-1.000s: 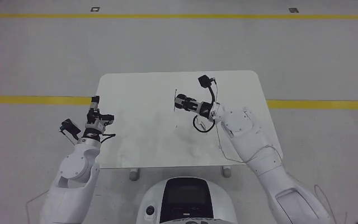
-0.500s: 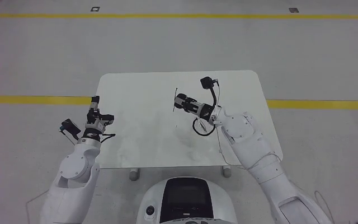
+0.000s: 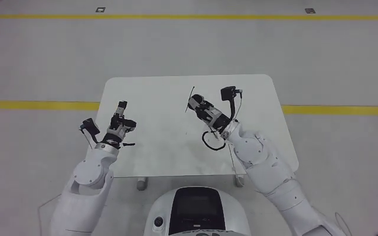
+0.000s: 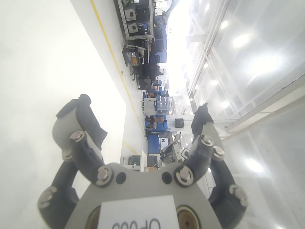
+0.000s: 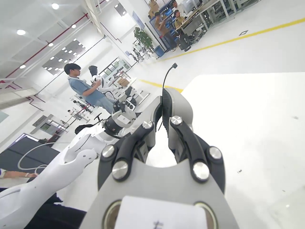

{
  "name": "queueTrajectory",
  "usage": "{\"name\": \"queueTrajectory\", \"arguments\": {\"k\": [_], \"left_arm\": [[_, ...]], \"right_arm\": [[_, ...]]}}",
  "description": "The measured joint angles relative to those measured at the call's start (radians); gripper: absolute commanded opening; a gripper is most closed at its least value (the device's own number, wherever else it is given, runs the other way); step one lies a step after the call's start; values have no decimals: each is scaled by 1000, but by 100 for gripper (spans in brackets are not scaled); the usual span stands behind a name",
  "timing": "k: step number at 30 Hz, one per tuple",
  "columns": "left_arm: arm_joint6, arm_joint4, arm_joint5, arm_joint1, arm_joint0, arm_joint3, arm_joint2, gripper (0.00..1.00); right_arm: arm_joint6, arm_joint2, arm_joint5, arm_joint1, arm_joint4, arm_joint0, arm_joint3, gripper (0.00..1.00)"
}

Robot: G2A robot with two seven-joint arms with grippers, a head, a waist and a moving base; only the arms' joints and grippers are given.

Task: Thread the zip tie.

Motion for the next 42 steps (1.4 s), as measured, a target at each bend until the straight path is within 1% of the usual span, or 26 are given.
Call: {"name": "queueTrajectory", "arguments": {"k": [4, 6, 8, 13, 15, 16, 17, 18, 19, 25, 27, 30, 31, 33, 34, 37, 42], "left_arm": [[0, -4, 1, 0, 0, 0, 0, 100], [-9, 6, -1, 0, -3, 1, 5, 100], [-41, 41, -24, 1, -14, 4, 22, 100], [-90, 85, -118, -3, -55, 37, 68, 100], [-127, 104, -184, -4, -81, 61, 95, 100], [-168, 94, -232, -5, -97, 82, 111, 100], [-201, 85, -264, -5, -109, 103, 118, 100], [-222, 84, -284, -5, -117, 121, 119, 100], [-226, 89, -291, -5, -120, 128, 118, 100], [-216, 92, -286, -5, -119, 125, 117, 100], [-229, 78, -286, -5, -123, 135, 127, 100], [-323, -13, -320, -6, -151, 183, 137, 100], [-364, -40, -331, -5, -167, 206, 138, 100], [-422, -60, -336, -4, -190, 235, 139, 100], [-461, -75, -335, -4, -205, 248, 142, 100], [-556, -114, -334, -3, -232, 288, 151, 100], [-550, -98, -334, -3, -231, 289, 150, 100]], "right_arm": [[1, 1, 0, 0, 2, 0, 0, 0], [-8, 2, 9, 0, -7, -3, -3, 0], [-34, -3, 21, -2, -18, -11, -13, 0], [-97, -23, 71, -12, -29, -21, -15, 0], [-119, -33, 100, -17, -20, -25, -10, 0], [-127, -40, 115, -20, -9, -26, -7, 0], [-130, -44, 122, -22, -7, -26, -5, 0], [-131, -46, 124, -23, -7, -25, -4, 0], [-132, -47, 125, -23, -8, -24, -4, 0], [-131, -46, 124, -23, -9, -24, -4, 0], [-143, -46, 134, -25, 2, -29, 0, 0], [-186, -66, 151, -36, 47, -33, 14, 0], [-200, -78, 154, -42, 70, -33, 24, 0], [-217, -95, 161, -50, 97, -29, 41, 0], [-227, -105, 168, -56, 120, -27, 54, 0], [-243, -118, 178, -65, 157, -18, 73, 0], [-243, -118, 177, -65, 156, -18, 74, 0]]}}
